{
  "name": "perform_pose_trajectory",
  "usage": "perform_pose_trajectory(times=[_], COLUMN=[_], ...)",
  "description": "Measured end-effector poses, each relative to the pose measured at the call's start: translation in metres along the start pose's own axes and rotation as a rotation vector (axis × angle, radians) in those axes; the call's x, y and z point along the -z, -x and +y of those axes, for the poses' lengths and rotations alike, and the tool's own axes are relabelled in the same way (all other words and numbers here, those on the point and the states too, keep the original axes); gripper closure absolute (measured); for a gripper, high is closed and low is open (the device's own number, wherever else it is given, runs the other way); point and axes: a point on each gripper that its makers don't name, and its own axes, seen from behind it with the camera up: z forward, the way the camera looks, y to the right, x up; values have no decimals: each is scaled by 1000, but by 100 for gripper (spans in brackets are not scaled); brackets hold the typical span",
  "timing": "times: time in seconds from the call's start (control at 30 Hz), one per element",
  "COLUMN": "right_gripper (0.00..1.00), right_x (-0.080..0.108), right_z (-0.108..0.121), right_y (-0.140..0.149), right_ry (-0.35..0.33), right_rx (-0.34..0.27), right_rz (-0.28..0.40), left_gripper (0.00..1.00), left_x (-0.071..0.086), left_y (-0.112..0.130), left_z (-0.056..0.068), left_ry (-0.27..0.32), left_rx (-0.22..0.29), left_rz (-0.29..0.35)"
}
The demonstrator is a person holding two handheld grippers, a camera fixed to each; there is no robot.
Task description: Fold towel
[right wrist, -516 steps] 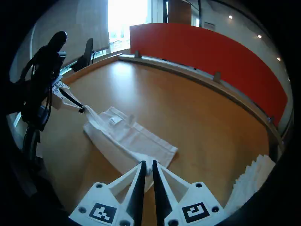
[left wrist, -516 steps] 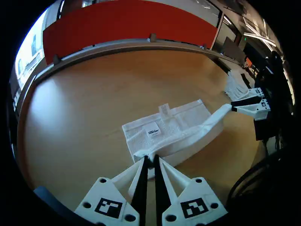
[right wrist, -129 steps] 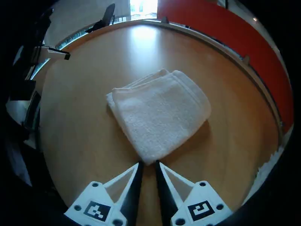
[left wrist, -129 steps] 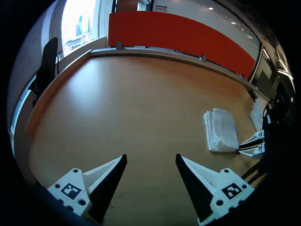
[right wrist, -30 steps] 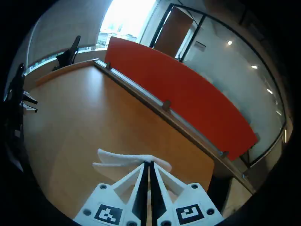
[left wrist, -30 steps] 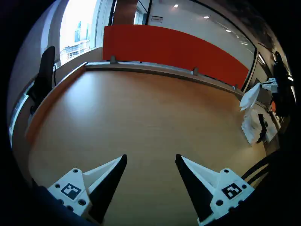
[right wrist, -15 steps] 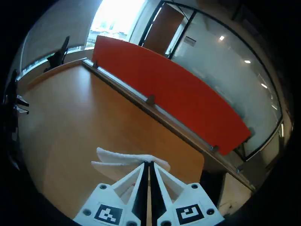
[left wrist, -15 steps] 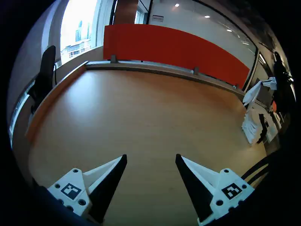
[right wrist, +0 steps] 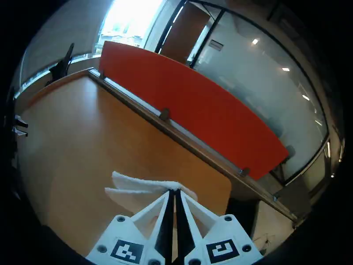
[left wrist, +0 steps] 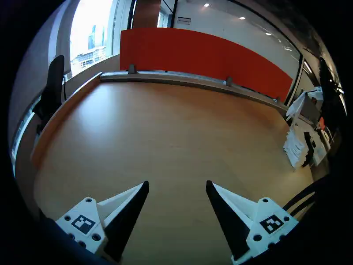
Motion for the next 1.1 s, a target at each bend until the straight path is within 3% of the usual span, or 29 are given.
perform_pose_trajectory(times=[0.57,0.8,1.1], right_gripper=[95,95,96], right_x=[-3,7,33], right_z=[11,11,8], right_y=[11,25,61], right_ry=[5,10,21], right_rx=[-16,-31,-71], right_rz=[-13,-23,-47], left_gripper=[4,4,4], left_x=[-3,-5,-6], left_y=[-1,-4,-6], left_z=[12,18,30], left_ry=[4,15,39], left_rx=[-8,-18,-39], left_rz=[-5,-4,-3])
